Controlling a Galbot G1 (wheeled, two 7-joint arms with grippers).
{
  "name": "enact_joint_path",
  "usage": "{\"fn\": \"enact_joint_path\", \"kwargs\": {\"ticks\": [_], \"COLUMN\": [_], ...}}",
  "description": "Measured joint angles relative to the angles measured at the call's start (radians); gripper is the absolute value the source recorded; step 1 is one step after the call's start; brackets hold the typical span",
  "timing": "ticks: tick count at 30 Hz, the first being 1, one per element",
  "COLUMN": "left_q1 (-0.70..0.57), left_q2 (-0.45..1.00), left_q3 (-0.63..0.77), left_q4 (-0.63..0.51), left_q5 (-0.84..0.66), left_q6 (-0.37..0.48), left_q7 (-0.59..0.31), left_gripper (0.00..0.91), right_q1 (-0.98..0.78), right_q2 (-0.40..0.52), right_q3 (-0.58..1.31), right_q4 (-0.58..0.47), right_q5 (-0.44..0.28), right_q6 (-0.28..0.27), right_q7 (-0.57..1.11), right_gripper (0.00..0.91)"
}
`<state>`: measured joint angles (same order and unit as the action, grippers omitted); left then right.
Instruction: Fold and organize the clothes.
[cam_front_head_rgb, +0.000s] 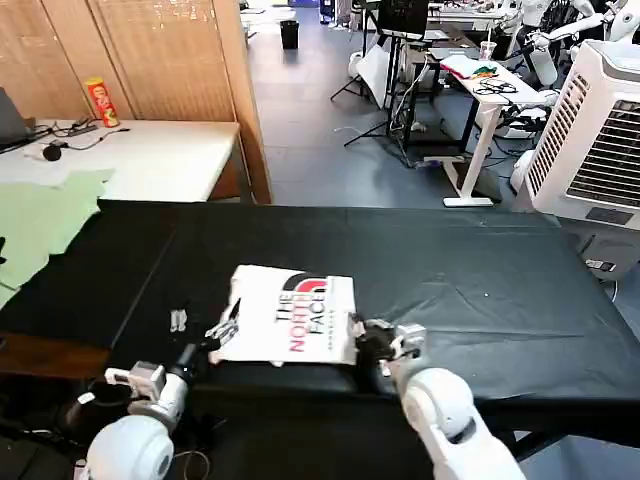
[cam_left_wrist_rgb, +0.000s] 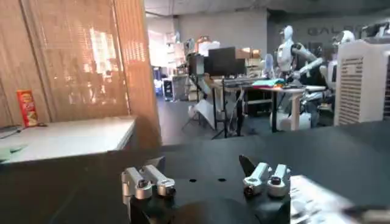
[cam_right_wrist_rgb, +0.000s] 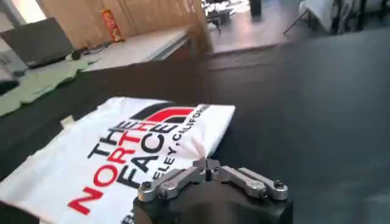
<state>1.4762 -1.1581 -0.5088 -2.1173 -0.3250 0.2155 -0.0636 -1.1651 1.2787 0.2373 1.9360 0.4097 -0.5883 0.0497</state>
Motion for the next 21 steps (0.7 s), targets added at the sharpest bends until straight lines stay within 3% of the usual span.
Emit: {"fn": "enact_joint_path", "kwargs": {"ticks": [8, 21], "left_q1": [0.022, 0.127], "left_q2": [0.002, 0.038], "left_q3": [-0.011, -0.010], "left_q4": [0.005, -0.079], "left_q5": [-0.037, -0.066], "left_q6": [-0.029, -0.043], "left_q7": [-0.027, -0.129], "left_gripper": [0.878, 0.878], "right_q1": [-0.075, -0.389], "right_q2": [-0.062, -0.051], "right_q3": [0.026, 0.101], "right_q4": [0.074, 0.185], "right_q5": [-0.103, -0.273], "right_q6": [0.110, 0.488], "right_q7": [0.022, 0.077], "right_gripper": [0.878, 0.878]}}
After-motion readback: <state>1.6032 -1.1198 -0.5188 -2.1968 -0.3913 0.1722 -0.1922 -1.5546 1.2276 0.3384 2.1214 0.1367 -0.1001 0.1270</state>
